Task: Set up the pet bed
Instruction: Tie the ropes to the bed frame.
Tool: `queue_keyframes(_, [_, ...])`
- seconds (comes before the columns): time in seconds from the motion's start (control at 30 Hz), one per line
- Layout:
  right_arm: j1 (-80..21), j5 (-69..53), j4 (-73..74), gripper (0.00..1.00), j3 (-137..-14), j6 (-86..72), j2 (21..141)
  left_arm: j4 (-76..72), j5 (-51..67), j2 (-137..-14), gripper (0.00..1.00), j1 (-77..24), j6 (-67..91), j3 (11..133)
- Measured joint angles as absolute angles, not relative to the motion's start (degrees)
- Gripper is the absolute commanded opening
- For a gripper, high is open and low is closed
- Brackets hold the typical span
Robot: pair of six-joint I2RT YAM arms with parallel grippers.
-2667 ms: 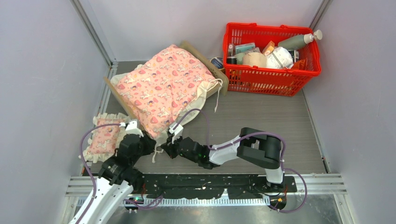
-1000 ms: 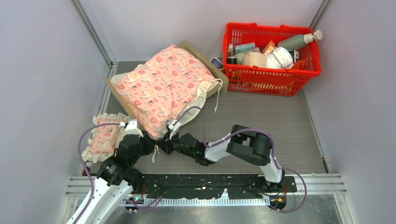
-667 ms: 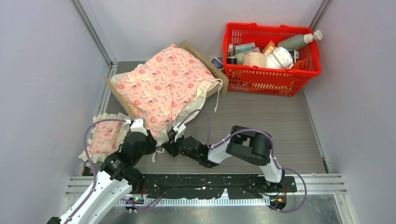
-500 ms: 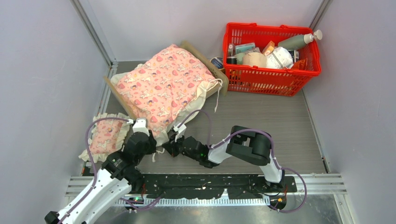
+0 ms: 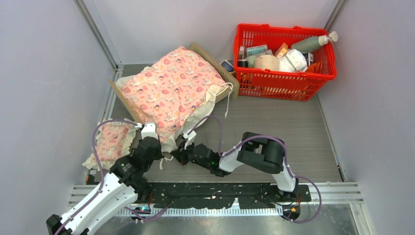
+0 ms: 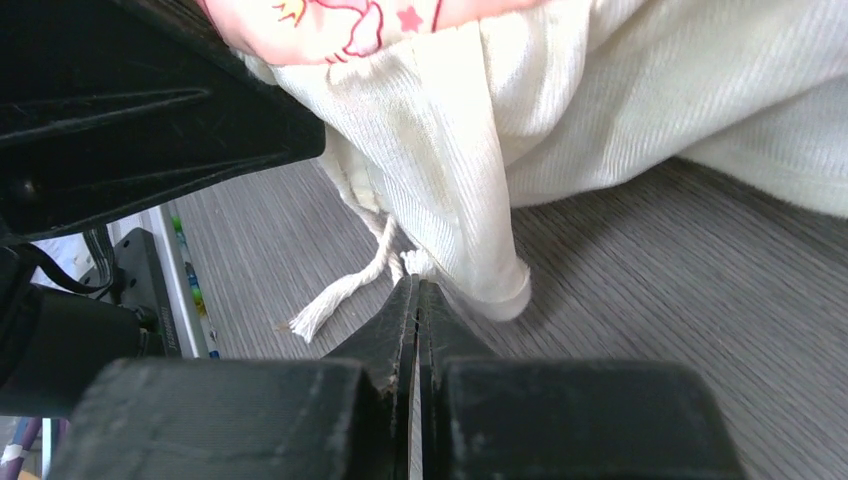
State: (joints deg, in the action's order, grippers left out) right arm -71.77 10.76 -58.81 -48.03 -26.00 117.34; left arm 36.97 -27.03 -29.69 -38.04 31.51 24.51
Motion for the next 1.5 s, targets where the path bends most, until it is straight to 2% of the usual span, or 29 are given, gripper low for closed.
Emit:
queue_keyframes(0.33, [-71.8, 6.5, -63.1, 0.05, -49.1, -24.0, 117.0, 38.5, -27.1, -23.0, 0.00, -38.2, 36.0, 26.8])
queue_keyframes(0.93, [-70.6, 2.0, -66.1, 0.05, -52.4, -22.9, 117.1, 45.7, -21.6, -18.2, 0.00, -38.2, 43.4, 28.6])
queue_keyframes(1.5, [-68.8, -9.8, -78.4, 0.05, -54.7, -20.1, 124.9, 46.1, -19.4, -13.8, 0.00, -38.2, 43.3, 28.7])
